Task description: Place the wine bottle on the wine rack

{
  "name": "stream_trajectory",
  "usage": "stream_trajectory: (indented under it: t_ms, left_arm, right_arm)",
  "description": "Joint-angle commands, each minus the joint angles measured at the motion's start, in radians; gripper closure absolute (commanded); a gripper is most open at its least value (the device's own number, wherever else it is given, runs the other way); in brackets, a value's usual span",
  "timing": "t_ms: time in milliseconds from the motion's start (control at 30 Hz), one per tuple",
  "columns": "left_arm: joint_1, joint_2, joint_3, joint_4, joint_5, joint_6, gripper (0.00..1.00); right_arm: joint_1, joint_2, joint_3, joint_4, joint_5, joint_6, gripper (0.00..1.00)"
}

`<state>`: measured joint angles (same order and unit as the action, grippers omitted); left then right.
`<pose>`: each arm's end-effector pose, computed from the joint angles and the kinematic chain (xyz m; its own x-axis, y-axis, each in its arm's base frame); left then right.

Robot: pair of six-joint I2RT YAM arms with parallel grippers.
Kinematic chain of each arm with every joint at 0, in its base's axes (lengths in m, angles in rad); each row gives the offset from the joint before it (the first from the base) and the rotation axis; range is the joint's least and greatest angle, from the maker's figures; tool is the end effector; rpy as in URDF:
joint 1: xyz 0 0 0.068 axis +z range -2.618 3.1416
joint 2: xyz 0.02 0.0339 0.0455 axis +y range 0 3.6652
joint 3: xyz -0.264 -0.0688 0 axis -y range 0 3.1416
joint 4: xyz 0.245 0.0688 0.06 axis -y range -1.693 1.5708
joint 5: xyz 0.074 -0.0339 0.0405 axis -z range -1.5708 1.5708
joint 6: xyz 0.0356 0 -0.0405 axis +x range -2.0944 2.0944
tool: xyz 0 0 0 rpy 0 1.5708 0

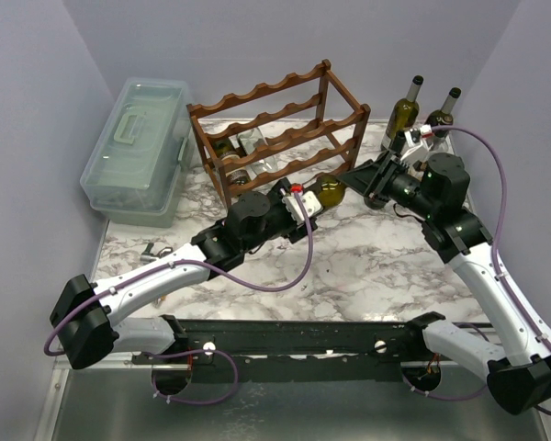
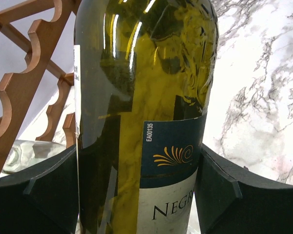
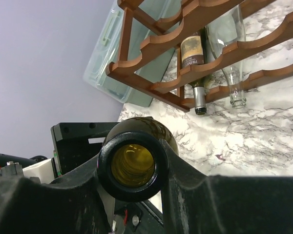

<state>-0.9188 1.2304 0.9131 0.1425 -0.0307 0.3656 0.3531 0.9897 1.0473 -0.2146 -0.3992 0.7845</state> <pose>0.1776 -0.2309 0.3239 0.1789 0.3545 -0.9178 0.7626 0.5394 0.3570 0.2032 0.0897 0.3915 -0.5834 0.4787 -0.6561 -0.3768 0.5561 0.7408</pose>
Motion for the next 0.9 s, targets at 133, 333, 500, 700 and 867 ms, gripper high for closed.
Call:
stream_trajectory:
  t_ms: [133, 333, 500, 700, 867]
  left_arm:
    - [0.012, -0.049, -0.035, 0.038, -0.110, 0.125, 1.00]
    - [0.010, -0.076, -0.104, 0.038, 0.015, 0.343, 1.00]
    - [0.011, -0.128, -0.211, 0.003, 0.219, 0.623, 1.00]
    - [0.011, -0.120, -0.184, -0.108, 0.239, 0.673, 1.00]
    - [0.010, -0.121, -0.182, -0.124, 0.262, 0.680, 1.00]
  right_arm:
    - [0.002, 0.035, 0.137, -0.245, -0.017, -0.186, 0.41]
    - [0.003, 0.083, 0.260, -0.506, 0.076, -0.393, 0.18]
    - [0.003, 0.139, 0.329, -0.675, 0.023, -0.538, 0.15]
    - [0.024, 0.135, 0.259, -0.693, -0.097, -0.558, 0.10]
    - [0.124, 0.155, 0.137, -0.657, -0.158, -0.542, 0.09]
